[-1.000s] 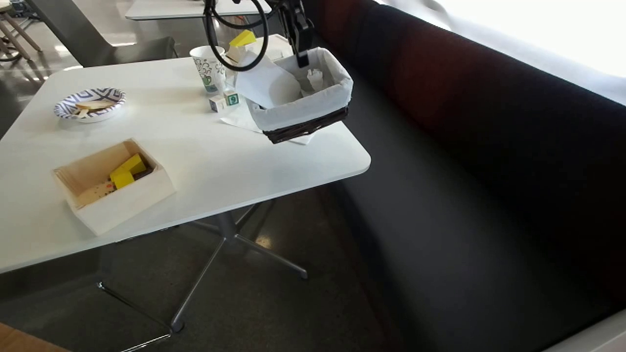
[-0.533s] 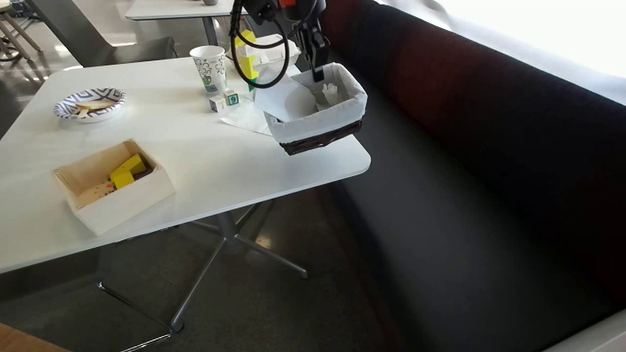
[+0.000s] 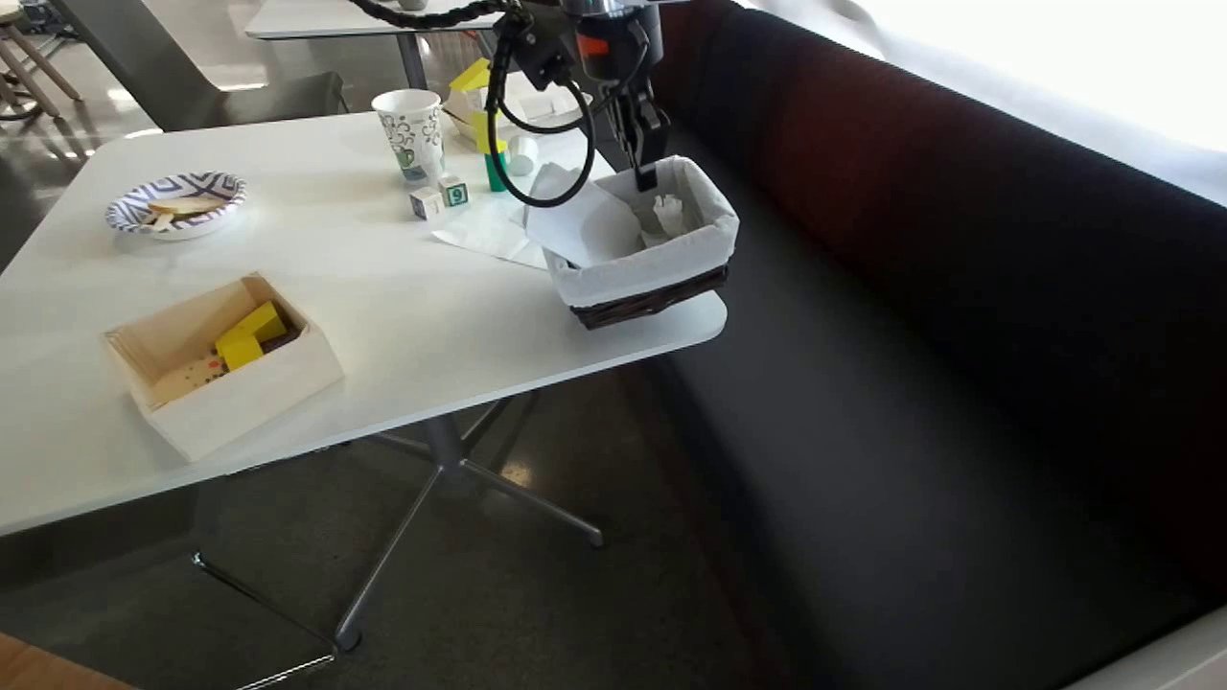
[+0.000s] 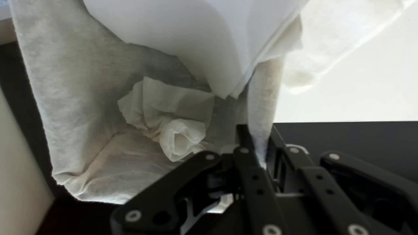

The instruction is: Move the black and white box to the right

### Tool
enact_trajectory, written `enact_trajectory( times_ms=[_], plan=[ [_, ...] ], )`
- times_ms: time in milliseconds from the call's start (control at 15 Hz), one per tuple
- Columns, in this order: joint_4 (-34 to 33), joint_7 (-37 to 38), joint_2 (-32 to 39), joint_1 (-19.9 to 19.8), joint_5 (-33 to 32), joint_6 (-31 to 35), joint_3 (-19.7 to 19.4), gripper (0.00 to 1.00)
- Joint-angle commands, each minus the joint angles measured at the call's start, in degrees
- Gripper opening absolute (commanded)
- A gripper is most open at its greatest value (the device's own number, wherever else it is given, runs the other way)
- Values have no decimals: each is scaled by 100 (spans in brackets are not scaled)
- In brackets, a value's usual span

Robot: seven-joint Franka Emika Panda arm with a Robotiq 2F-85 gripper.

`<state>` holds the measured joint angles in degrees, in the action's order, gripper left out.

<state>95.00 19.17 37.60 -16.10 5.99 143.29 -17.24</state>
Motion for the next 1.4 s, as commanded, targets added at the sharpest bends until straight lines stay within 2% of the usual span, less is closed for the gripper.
enact_trajectory(
  times_ms=[0, 1333],
  plan=[
    [-356, 120, 286, -10, -66, -377, -53, 4],
    [-942, -60, 711, -156, -13, -1131, 88, 4]
  ],
)
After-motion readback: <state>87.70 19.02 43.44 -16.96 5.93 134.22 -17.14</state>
